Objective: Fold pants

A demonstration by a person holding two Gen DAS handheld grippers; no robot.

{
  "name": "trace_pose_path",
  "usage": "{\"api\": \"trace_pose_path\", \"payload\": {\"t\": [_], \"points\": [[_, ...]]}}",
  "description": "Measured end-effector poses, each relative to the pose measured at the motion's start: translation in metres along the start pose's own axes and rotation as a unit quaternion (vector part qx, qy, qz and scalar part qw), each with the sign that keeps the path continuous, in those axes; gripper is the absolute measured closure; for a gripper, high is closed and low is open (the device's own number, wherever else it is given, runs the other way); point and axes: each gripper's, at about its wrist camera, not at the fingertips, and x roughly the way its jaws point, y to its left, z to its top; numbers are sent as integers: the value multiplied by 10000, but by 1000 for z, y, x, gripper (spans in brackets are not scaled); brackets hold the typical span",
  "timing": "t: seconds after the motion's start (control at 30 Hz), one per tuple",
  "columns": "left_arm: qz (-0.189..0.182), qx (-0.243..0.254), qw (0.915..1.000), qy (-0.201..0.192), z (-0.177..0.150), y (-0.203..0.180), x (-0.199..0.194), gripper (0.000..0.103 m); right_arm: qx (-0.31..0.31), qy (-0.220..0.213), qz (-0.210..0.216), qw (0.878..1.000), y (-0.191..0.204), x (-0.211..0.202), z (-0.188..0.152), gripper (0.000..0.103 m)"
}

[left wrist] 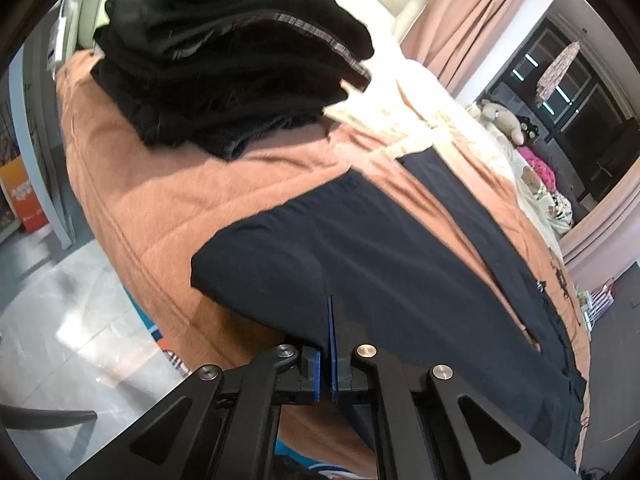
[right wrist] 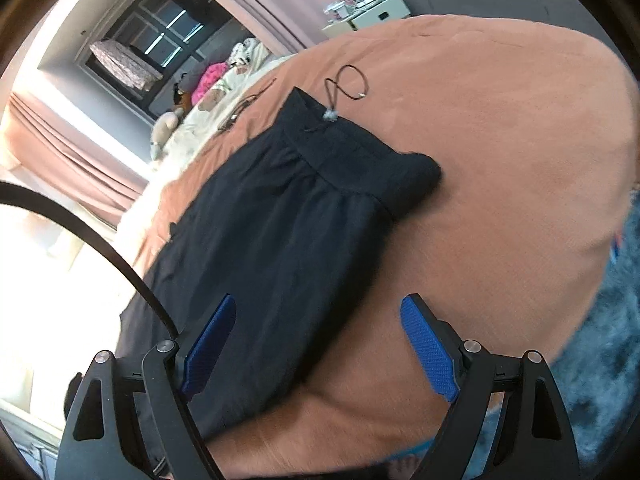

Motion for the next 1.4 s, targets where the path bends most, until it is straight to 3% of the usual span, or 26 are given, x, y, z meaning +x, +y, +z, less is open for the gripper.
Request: {"api": "trace_pose_path", "payload": {"t": [0.13, 0.2, 0.27, 0.3, 0.73, 1.03, 1.4], "points": [[-86, 124, 9997, -190, 14, -11, -15, 100, 113, 170, 98, 9997, -13, 15, 15, 43], [-64, 203, 9994, -266, 19, -17, -20, 100, 151, 259, 89, 9995, -20, 20, 21, 62], [-18, 266, 9990, -346, 24, -24, -22, 100, 204, 380, 72, 9990, -25, 25, 26, 95], [14, 300, 9988, -379, 27, -28, -23, 100, 140, 382, 81, 9991, -28, 24, 30, 100], [-49, 592, 9951, -790, 78, -96, -27, 101, -210, -438, 385, 9981, -9, -46, 61, 103], [-225, 923, 9891, -1129, 121, -155, -30, 101, -333, -681, 442, 9961, 19, -36, 69, 103], [-199, 1069, 9872, -1170, 158, -200, 9, 101, -591, -800, 382, 9943, 56, 0, 97, 103]]}}
